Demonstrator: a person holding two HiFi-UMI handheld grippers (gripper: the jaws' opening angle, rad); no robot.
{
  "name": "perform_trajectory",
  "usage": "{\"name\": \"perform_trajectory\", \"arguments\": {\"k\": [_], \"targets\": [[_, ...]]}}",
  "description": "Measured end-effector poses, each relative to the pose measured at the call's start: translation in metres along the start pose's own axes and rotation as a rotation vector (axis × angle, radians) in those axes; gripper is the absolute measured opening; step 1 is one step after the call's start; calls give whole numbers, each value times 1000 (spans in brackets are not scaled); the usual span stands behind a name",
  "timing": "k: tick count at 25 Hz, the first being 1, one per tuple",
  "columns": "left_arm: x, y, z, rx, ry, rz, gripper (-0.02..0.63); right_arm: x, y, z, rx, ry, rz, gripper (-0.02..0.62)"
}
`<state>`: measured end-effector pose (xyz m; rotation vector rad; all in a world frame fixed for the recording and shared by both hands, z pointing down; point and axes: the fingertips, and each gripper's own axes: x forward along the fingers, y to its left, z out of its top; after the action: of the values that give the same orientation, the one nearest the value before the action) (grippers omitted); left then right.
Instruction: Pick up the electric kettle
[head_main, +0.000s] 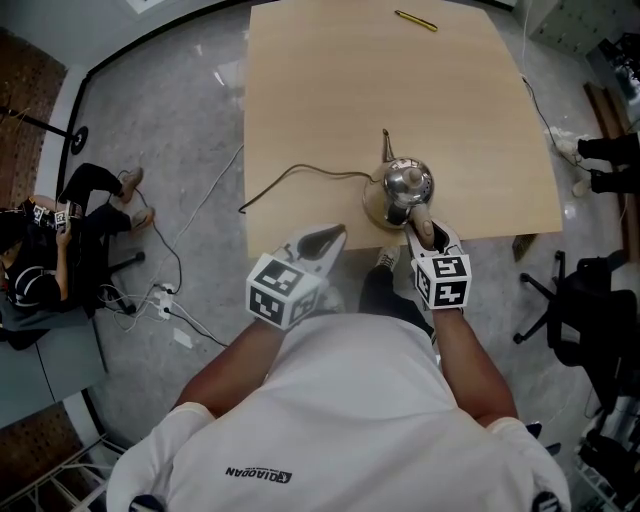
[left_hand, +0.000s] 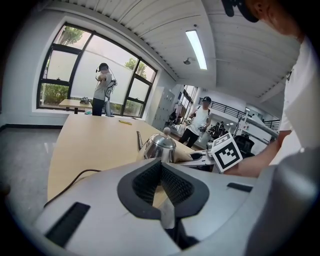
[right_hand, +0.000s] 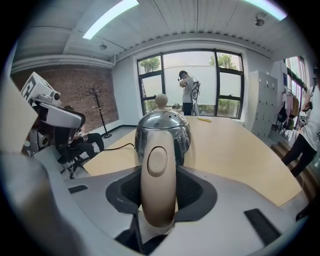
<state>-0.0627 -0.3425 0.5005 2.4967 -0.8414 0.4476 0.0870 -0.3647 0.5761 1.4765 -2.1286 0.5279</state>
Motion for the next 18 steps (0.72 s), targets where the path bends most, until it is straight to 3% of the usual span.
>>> {"name": "perform_trajectory", "arguments": {"k": [5, 11, 18], "targets": [[3, 4, 7, 1, -21, 17, -5, -1, -8, 18, 6, -45, 8, 138], [3, 12, 19, 12, -59, 42, -5, 2, -7, 77, -67, -175, 25, 96], [-11, 24, 33, 4, -96, 92, -5, 17, -7, 104, -61, -197, 57, 87]]}}
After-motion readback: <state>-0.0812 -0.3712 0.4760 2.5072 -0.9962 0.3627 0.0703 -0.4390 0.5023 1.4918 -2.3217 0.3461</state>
